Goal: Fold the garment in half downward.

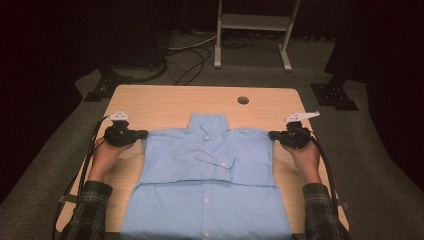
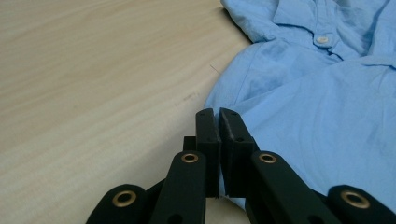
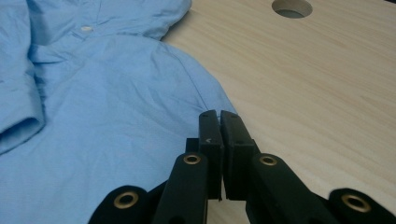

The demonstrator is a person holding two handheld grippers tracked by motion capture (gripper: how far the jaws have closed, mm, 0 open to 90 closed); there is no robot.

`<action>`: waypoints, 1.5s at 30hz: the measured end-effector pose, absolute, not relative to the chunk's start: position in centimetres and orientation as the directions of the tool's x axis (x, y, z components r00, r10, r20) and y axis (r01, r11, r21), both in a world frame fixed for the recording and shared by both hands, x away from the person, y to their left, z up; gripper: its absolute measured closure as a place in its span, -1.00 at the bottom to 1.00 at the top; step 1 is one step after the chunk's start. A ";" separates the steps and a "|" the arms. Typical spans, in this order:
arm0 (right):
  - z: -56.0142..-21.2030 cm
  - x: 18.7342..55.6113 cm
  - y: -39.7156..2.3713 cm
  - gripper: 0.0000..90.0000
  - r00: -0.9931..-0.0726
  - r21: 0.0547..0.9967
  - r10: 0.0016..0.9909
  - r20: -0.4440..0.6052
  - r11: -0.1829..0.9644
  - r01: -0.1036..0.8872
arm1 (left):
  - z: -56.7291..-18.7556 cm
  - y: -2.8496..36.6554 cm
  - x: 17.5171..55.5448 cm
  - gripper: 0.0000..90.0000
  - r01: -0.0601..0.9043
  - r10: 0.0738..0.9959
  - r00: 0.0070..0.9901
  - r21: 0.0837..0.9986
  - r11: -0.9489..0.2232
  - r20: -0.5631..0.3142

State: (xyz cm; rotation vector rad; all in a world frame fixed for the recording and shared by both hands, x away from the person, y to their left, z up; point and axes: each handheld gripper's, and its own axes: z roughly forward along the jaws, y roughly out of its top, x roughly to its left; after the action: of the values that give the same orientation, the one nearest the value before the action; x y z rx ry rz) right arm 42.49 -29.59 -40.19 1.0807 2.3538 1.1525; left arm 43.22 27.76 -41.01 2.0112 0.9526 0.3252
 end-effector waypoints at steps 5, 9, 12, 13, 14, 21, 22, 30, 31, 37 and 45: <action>-39.1 44.4 -29.3 0.96 -0.660 0.768 0.749 0.051 0.393 0.506 | -39.9 27.5 45.0 0.94 0.507 0.741 0.661 0.797 -0.329 -0.114; -39.2 45.9 -29.4 0.96 -0.646 0.773 0.761 0.064 0.371 0.514 | -39.5 27.3 46.6 0.94 0.509 0.756 0.644 0.802 -0.313 -0.114; -39.3 47.1 -29.8 0.96 -0.631 0.764 0.769 0.108 0.341 0.547 | -39.3 27.1 47.7 0.94 0.510 0.768 0.631 0.805 -0.303 -0.111; -39.3 47.3 -29.8 0.96 -0.627 0.772 0.772 0.103 0.335 0.540 | -39.2 27.1 48.1 0.94 0.519 0.771 0.626 0.800 -0.301 -0.116; -39.3 47.5 -29.9 0.96 -0.622 0.776 0.776 0.104 0.328 0.539 | -39.3 27.0 48.4 0.94 0.527 0.776 0.620 0.795 -0.300 -0.118; -37.9 48.1 -29.8 0.96 -0.624 0.786 0.777 0.083 0.335 0.520 | -38.2 27.2 48.6 0.94 0.492 0.784 0.611 0.828 -0.268 -0.110; -37.9 48.1 -29.8 0.96 -0.624 0.786 0.777 0.083 0.335 0.520 | -38.2 27.2 48.6 0.94 0.492 0.784 0.611 0.828 -0.268 -0.110; -32.3 46.6 -29.9 0.96 -0.629 0.845 0.777 0.001 0.336 0.416 | -33.1 27.3 47.0 0.94 0.394 0.774 0.632 0.875 -0.281 -0.036; -32.1 46.4 -29.9 0.96 -0.631 0.848 0.775 -0.001 0.335 0.410 | -32.9 27.3 46.7 0.94 0.388 0.772 0.634 0.877 -0.282 -0.032; -31.7 44.4 -30.1 0.96 -0.647 0.857 0.762 -0.022 0.347 0.380 | -32.2 27.4 44.3 0.94 0.355 0.762 0.647 0.884 -0.304 0.003; -31.8 40.3 -30.8 0.96 -0.686 0.889 0.728 -0.007 0.319 0.330 | -31.5 27.7 39.3 0.94 0.280 0.735 0.676 0.902 -0.328 0.058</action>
State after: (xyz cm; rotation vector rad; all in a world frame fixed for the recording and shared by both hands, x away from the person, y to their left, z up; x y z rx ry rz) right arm 40.27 -30.81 -31.75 0.9370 2.1833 1.3253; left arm 39.35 27.75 -31.45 1.9023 0.7940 0.5786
